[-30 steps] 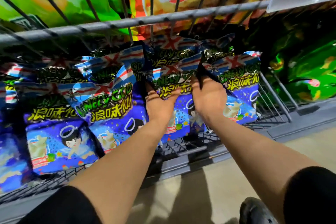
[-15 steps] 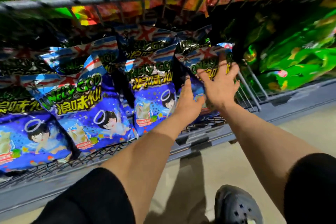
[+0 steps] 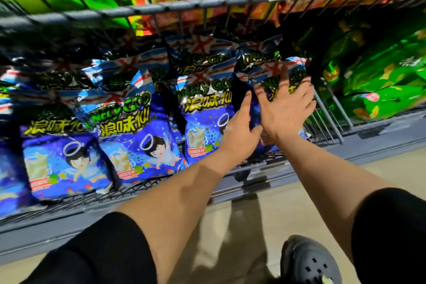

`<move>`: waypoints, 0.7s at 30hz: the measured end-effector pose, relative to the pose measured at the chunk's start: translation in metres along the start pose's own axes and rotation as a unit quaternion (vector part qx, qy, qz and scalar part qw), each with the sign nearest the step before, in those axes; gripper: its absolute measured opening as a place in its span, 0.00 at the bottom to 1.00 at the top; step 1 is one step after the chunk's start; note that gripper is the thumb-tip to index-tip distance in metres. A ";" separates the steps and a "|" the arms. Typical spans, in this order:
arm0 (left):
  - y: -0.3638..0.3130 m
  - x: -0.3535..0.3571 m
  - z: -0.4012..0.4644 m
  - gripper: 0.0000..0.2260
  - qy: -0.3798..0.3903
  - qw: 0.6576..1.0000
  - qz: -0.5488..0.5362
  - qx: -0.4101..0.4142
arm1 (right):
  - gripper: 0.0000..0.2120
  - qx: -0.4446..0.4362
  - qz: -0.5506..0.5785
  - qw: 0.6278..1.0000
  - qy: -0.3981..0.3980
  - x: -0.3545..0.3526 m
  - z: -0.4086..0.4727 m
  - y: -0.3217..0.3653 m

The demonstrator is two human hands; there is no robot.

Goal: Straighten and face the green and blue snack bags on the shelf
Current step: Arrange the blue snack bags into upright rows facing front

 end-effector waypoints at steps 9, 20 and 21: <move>-0.048 -0.197 -0.113 0.23 -0.371 0.873 0.274 0.158 | 0.33 -0.286 0.130 0.949 -0.003 -0.042 -0.096 0.190; 0.050 -0.257 -0.132 0.19 -0.260 0.959 0.067 -0.087 | 0.40 -0.031 0.314 0.931 0.182 0.038 -0.154 0.203; 0.050 -0.251 -0.129 0.22 -0.245 0.963 0.054 -0.102 | 0.38 -0.017 0.319 0.929 0.186 0.043 -0.150 0.202</move>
Point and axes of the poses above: each hand's wrist, its own z-axis towards the middle knuckle, its own x-axis out of the palm, y = z × x, the point moved 8 cm from there along z, towards the middle knuckle, and after that the axes turned 10 degrees about -z, right-handed, at the moved point
